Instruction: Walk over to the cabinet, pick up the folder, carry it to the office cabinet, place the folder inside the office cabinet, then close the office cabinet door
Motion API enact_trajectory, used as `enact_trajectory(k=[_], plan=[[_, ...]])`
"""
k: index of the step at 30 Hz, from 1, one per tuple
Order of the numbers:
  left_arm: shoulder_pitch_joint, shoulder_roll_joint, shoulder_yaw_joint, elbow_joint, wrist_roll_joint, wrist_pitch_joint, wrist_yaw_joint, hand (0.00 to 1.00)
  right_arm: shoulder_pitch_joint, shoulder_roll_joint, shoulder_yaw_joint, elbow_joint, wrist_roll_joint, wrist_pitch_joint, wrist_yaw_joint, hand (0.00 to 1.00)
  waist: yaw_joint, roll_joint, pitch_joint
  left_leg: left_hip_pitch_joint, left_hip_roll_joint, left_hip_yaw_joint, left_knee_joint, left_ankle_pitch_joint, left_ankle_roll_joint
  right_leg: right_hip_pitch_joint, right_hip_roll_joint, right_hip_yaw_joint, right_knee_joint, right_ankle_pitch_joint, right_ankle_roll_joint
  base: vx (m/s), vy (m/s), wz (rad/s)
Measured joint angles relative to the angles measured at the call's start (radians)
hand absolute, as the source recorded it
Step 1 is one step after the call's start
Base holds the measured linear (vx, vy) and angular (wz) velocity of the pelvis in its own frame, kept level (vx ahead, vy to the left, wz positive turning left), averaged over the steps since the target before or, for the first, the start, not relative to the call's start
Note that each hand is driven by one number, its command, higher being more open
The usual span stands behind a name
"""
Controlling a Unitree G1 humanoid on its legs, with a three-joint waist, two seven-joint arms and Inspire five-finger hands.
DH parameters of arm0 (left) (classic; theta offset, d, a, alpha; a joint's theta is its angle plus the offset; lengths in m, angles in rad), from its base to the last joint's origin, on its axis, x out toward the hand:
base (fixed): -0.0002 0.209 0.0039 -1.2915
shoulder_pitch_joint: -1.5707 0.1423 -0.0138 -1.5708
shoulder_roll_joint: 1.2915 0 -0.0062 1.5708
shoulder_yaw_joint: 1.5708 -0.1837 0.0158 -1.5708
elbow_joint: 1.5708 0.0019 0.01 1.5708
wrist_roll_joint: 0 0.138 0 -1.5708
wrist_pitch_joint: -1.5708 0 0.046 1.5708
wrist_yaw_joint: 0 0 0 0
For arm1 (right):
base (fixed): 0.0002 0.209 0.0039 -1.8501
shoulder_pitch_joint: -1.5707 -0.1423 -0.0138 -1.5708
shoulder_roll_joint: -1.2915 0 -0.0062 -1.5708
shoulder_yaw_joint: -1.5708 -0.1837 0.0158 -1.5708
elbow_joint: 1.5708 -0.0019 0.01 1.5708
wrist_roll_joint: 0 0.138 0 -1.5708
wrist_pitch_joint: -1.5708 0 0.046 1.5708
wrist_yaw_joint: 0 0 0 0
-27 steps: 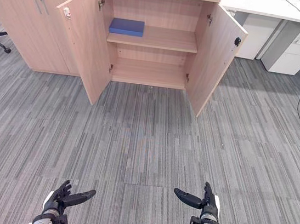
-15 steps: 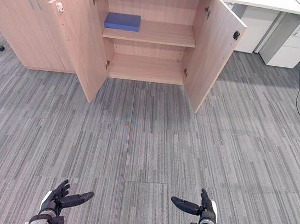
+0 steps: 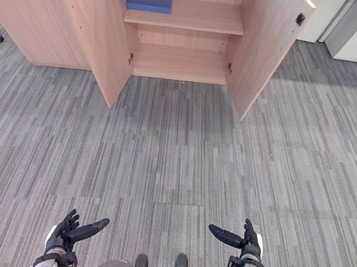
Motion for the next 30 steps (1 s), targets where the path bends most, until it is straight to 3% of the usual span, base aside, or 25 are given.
enact_trajectory(k=[1, 3, 5, 6, 8, 9, 11, 12, 13, 14, 15, 16, 17, 18, 20, 22, 25, 26, 27, 28, 29, 30], plan=[[0.000, 0.001, 0.001, -0.001, 0.000, 0.000, 0.003, 1.00, -0.005, 0.000, 0.006, -0.001, 0.000, 0.001, 0.000, 1.00, 0.000, 0.005, 0.003, 0.004, 0.000, 0.000, 0.006, -0.009, 0.000, -0.030, -0.005, -0.010, 0.073, -0.010, 0.009, 0.14, 0.117, -0.04], [-0.008, 0.023, -0.011, -0.014, 0.000, 0.000, 0.008, 1.00, -0.012, 0.005, 0.027, -0.022, 0.001, 0.001, 0.001, 1.00, -0.010, 0.004, 0.042, 0.070, -0.013, -0.023, 0.008, -0.031, 0.028, -0.167, -0.041, -0.066, 0.414, -0.042, 0.004, 0.22, 0.116, 0.14], [-0.010, 0.041, -0.022, -0.015, 0.000, 0.000, 0.010, 1.00, -0.001, 0.004, 0.040, -0.037, 0.001, 0.002, 0.001, 1.00, -0.013, 0.012, 0.052, 0.118, -0.020, -0.045, -0.007, -0.053, 0.034, -0.215, -0.050, -0.094, 0.420, -0.082, -0.018, 0.34, 0.090, 0.37], [-0.026, 0.049, -0.023, -0.015, -0.001, 0.001, 0.012, 1.00, -0.002, 0.002, 0.048, -0.046, 0.003, 0.002, 0.003, 1.00, -0.025, 0.007, 0.058, 0.154, -0.017, -0.070, -0.034, -0.055, 0.033, -0.245, -0.038, -0.105, 0.353, -0.085, -0.022, 0.41, 0.067, 0.55], [-0.067, 0.051, -0.028, -0.013, -0.001, 0.000, 0.019, 1.00, -0.005, -0.005, 0.048, -0.054, 0.022, 0.002, 0.002, 1.00, -0.039, 0.030, 0.081, 0.205, 0.014, -0.119, -0.087, -0.056, 0.027, -0.298, -0.005, -0.122, 0.228, -0.062, -0.041, 0.49, -0.013, 0.75], [-0.089, 0.050, -0.032, -0.011, -0.001, -0.002, 0.022, 1.00, -0.009, -0.013, 0.049, -0.054, 0.022, 0.002, 0.003, 1.00, -0.043, 0.048, 0.097, 0.238, 0.037, -0.135, -0.116, -0.057, 0.011, -0.324, 0.013, -0.148, 0.154, -0.017, -0.044, 0.64, -0.058, 0.79], [-0.101, 0.057, -0.039, 0.000, -0.001, -0.009, 0.024, 1.00, -0.005, -0.015, 0.056, -0.060, 0.023, 0.002, 0.003, 1.00, -0.054, 0.044, 0.101, 0.282, 0.050, -0.157, -0.130, -0.067, -0.034, -0.360, 0.019, -0.176, -0.003, 0.113, -0.065, 0.68, -0.093, 0.68], [-0.100, 0.054, -0.039, 0.024, 0.001, -0.011, 0.023, 1.00, 0.025, -0.017, 0.068, -0.070, 0.022, 0.000, 0.005, 1.00, -0.064, 0.029, 0.094, 0.335, 0.053, -0.165, -0.103, -0.102, -0.093, -0.360, 0.010, -0.177, -0.035, 0.293, -0.135, 0.73, -0.141, 0.60], [-0.109, 0.042, -0.039, 0.044, 0.001, -0.011, 0.022, 1.00, 0.027, -0.025, 0.067, -0.065, 0.022, 0.001, 0.006, 1.00, -0.067, 0.047, 0.099, 0.344, 0.070, -0.162, -0.070, -0.110, -0.108, -0.358, 0.016, -0.189, 0.012, 0.289, -0.131, 0.86, -0.185, 0.45], [-0.121, 0.034, -0.041, 0.060, 0.002, -0.007, 0.015, 1.00, 0.010, -0.020, 0.068, -0.065, 0.022, 0.005, 0.007, 1.00, -0.071, 0.063, 0.103, 0.279, 0.095, -0.142, 0.077, -0.069, -0.179, -0.355, 0.021, -0.213, 0.073, 0.236, -0.152, 0.56, -0.148, 0.23], [-0.122, 0.028, -0.040, 0.060, 0.001, -0.008, 0.010, 1.00, 0.010, -0.017, 0.071, -0.072, 0.022, 0.004, 0.010, 1.00, -0.075, 0.058, 0.105, 0.237, 0.100, -0.120, 0.179, -0.019, -0.209, -0.336, 0.019, -0.217, 0.080, 0.201, -0.147, 0.70, -0.218, 0.22], [-0.117, 0.009, -0.037, 0.062, 0.001, -0.008, 0.006, 1.00, 0.011, -0.022, 0.084, -0.074, 0.022, 0.004, 0.015, 1.00, -0.079, 0.061, 0.119, 0.155, 0.128, -0.079, 0.416, 0.154, -0.199, -0.251, 0.033, -0.217, 0.050, 0.159, -0.148, 0.70, -0.215, 0.12], [-0.109, 0.004, -0.038, 0.061, 0.001, -0.008, 0.002, 1.00, 0.011, -0.018, 0.094, -0.073, 0.023, 0.005, 0.016, 1.00, -0.071, 0.059, 0.131, 0.092, 0.171, -0.049, 0.600, 0.181, -0.199, -0.167, 0.053, -0.210, 0.006, 0.144, -0.157, 0.82, -0.230, -0.11], [-0.108, 0.005, -0.036, 0.060, 0.000, -0.009, -0.001, 1.00, 0.010, -0.002, 0.097, -0.080, 0.029, 0.004, 0.013, 1.00, -0.051, 0.049, 0.140, 0.011, 0.217, -0.013, 0.778, 0.119, -0.154, -0.072, 0.077, -0.192, -0.041, 0.130, -0.173, 0.75, -0.155, -0.36], [-0.106, 0.001, -0.037, 0.038, 0.000, -0.009, -0.002, 1.00, 0.009, 0.021, 0.109, -0.128, 0.040, 0.000, 0.004, 1.00, -0.020, 0.013, 0.154, -0.111, 0.233, 0.051, 0.855, 0.062, -0.104, 0.053, 0.080, -0.140, -0.112, 0.100, -0.176, 0.58, -0.083, -0.47], [-0.103, -0.010, -0.038, 0.018, 0.000, -0.010, -0.007, 1.00, 0.000, 0.029, 0.113, -0.169, 0.060, -0.020, 0.003, 1.00, 0.010, 0.003, 0.154, -0.245, 0.234, 0.094, 0.743, 0.013, -0.079, 0.148, 0.079, -0.082, -0.183, 0.077, -0.161, 0.50, 0.006, -0.68], [-0.099, -0.012, -0.038, 0.021, 0.001, -0.008, -0.015, 1.00, -0.029, 0.025, 0.113, -0.164, 0.067, -0.023, 0.001, 1.00, 0.034, -0.006, 0.156, -0.335, 0.175, 0.075, 0.376, 0.031, -0.096, 0.232, 0.043, -0.010, -0.221, 0.027, -0.122, 0.55, 0.134, -0.73], [-0.094, -0.018, -0.038, 0.021, 0.001, -0.008, -0.015, 1.00, -0.029, 0.023, 0.105, -0.153, 0.068, -0.026, 0.001, 1.00, 0.041, -0.003, 0.151, -0.330, 0.141, 0.044, 0.157, 0.105, -0.112, 0.270, 0.024, 0.017, -0.237, 0.000, -0.101, 0.57, 0.245, -0.81], [-0.077, -0.018, -0.037, 0.025, 0.001, -0.008, -0.015, 1.00, -0.030, 0.021, 0.101, -0.117, 0.068, -0.025, -0.002, 1.00, 0.054, -0.007, 0.138, -0.309, 0.123, 0.022, 0.072, 0.261, -0.115, 0.299, 0.006, 0.055, -0.239, -0.034, -0.080, 0.59, 0.278, -0.82], [-0.072, -0.015, -0.033, 0.028, 0.001, -0.008, -0.013, 1.00, -0.032, 0.025, 0.102, -0.093, 0.068, -0.023, -0.003, 1.00, 0.056, -0.022, 0.128, -0.301, 0.106, 0.024, 0.077, 0.278, -0.081, 0.305, -0.009, 0.071, -0.229, -0.049, -0.079, 0.76, 0.373, -0.53], [-0.080, -0.015, -0.025, 0.026, 0.001, -0.008, -0.008, 1.00, -0.027, 0.028, 0.105, -0.076, 0.067, -0.016, 0.001, 1.00, 0.052, -0.040, 0.110, -0.306, 0.083, 0.043, 0.109, 0.226, -0.049, 0.265, -0.046, 0.080, -0.144, -0.062, -0.075, 0.66, 0.324, -0.28], [-0.080, -0.022, -0.017, 0.021, 0.001, -0.009, -0.007, 1.00, -0.021, 0.030, 0.103, -0.064, 0.066, -0.013, 0.003, 1.00, 0.053, -0.047, 0.108, -0.283, 0.075, 0.070, 0.143, 0.179, -0.039, 0.219, -0.068, 0.103, 0.000, -0.075, -0.034, 0.78, 0.378, -0.20]])
